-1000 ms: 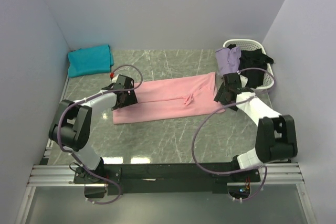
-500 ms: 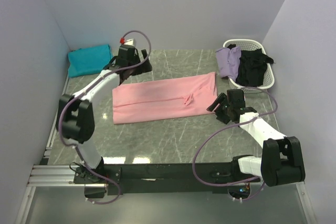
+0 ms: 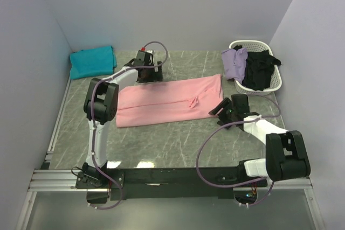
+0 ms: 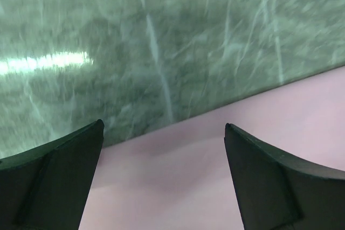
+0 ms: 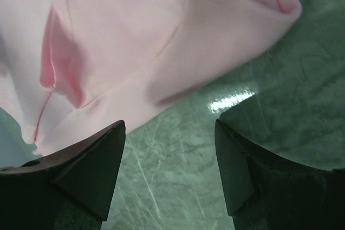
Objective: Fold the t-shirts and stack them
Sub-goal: Fold the tshirt
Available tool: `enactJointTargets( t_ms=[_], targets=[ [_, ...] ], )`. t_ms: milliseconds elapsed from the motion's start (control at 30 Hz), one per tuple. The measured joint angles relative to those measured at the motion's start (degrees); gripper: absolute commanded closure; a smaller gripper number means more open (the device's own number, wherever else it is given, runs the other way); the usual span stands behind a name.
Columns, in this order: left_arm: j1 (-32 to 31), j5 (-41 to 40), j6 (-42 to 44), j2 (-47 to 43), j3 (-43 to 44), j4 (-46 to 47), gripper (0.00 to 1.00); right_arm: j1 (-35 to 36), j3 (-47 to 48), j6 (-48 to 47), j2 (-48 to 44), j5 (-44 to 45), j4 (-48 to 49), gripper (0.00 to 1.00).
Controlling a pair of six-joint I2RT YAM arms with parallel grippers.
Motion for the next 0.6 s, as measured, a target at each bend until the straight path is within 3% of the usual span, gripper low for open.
enactJointTargets(
  t_ms=[333,600],
  targets=[
    [0.6,-0.8,0.6,1.6,1.2,1.9,0.01,0.0,4.8,0.8,8.8,-2.4,6.8,0.27],
    [0.6,-4.9,-3.3,-8.0,-13.8,5.7,0.01,0.0,17.0,-0.6,19.4,-1.0,3.6,0.27]
  ],
)
